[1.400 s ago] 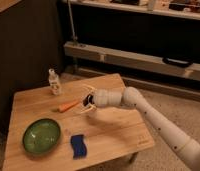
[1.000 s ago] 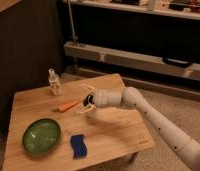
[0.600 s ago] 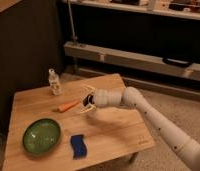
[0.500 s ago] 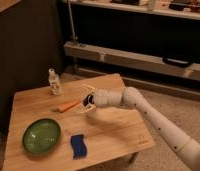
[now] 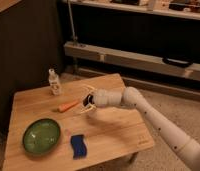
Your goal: Pick up the ceramic bowl
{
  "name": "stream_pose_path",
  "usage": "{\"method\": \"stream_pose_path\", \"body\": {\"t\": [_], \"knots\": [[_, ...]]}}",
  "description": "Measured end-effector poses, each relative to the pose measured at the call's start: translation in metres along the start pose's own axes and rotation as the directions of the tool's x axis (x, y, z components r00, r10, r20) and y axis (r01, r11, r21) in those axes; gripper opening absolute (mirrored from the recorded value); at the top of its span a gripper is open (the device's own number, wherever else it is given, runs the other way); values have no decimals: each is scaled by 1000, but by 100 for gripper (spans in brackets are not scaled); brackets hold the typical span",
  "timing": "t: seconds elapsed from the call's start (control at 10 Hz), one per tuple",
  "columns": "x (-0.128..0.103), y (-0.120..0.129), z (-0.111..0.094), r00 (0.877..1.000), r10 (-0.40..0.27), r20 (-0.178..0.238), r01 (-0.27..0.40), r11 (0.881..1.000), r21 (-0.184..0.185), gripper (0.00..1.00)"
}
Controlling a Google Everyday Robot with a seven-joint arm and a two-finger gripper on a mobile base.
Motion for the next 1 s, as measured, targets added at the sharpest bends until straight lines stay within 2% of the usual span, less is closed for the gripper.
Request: {"method": "stream_pose_path", "body": {"t": [0.8, 1.0], "knots": [[-2, -2, -2, 1000, -4, -2, 4, 1000, 3, 80], [-18, -13, -12, 993, -85, -77, 86, 996, 4, 80]]}}
